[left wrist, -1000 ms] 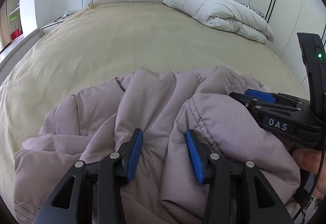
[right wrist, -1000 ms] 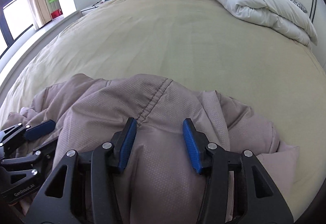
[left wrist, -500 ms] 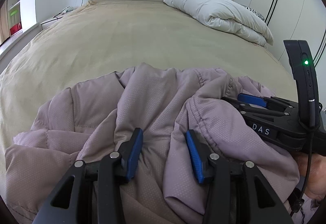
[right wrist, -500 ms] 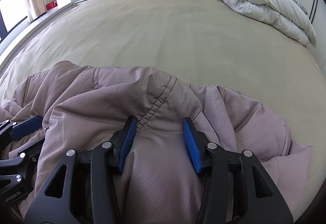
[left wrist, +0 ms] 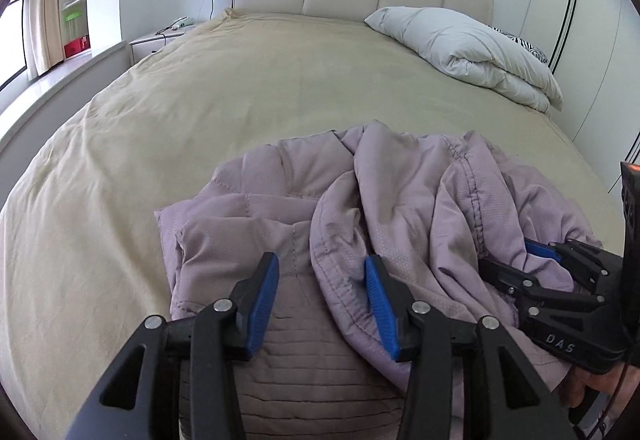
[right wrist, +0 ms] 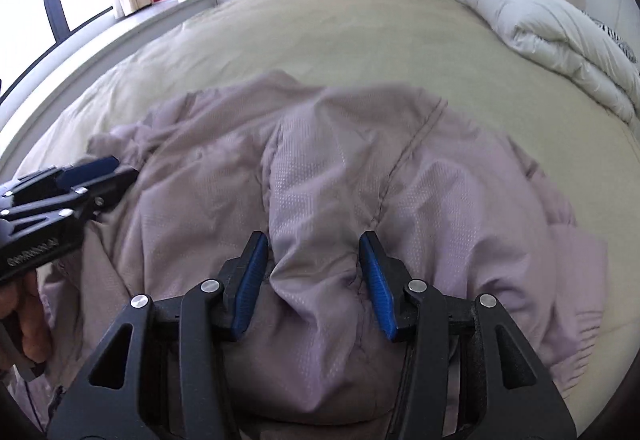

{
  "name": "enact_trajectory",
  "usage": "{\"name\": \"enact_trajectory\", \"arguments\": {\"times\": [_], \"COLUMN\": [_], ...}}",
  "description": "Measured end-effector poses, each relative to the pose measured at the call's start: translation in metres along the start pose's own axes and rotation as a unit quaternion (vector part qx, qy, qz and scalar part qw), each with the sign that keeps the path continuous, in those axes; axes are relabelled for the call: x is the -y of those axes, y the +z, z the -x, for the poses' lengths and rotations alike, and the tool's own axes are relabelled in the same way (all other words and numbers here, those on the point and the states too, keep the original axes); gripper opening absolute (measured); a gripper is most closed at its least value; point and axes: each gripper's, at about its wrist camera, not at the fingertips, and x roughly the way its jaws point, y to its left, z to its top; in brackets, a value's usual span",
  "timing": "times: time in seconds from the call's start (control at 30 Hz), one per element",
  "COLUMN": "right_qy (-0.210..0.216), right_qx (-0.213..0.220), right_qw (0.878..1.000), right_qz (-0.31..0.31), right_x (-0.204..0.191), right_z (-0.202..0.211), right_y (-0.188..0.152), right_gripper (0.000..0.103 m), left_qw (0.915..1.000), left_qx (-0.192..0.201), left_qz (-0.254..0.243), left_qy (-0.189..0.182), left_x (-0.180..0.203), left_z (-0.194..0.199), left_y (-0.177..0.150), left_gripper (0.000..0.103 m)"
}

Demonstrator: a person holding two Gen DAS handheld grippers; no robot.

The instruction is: Fold large clothes

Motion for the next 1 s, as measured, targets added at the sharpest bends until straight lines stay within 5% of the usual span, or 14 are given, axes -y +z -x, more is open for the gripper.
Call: {"name": "enact_trajectory", "arguments": {"times": [0.27,0.43,0.53,0.67,0.73,1.0], "right_qy": [-0.010,0.004,-0.018,-0.028,-0.025,-0.041], "right_qx": [0.033,0.028,0.070,0.008,-0.019,-0.012], "right_qw": [0.999,0.999,0.996,0.998,0.998,0.998], "right_qz": [0.003,-0.037,-0.061,-0.064,-0.055,-0.036], "right_x": [0.002,0.018,0.039,0.059,0.060,0.054], "right_z": [-0.016,0.025,0.067,0.055,0.042,0.015], "right_y": [-0.020,-0.011,-0.018,-0.033,-0.042,-0.046], "right_gripper": [0.048,0.047,0.047,0.046,0.046,0.046], "left_qw": [0.9999,0.9965,0.9969,0.9945,0.9950,0.9934], "left_qx": [0.003,0.084,0.049,-0.032,-0.037,-0.058], "left_qz": [0.013,-0.002,-0.052,-0.095,-0.090,-0.097], "left_qy": [0.003,-0.002,-0.034,-0.028,-0.024,-0.020], "left_x": [-0.001,0.023,0.055,0.083,0.082,0.084], "left_z": [0.003,0.070,0.058,0.006,-0.005,-0.023], "left_y": [-0.001,0.006,0.007,-0.015,-0.024,-0.022], "left_gripper": [0.049,0.049,0.049,0.045,0.045,0.046]}}
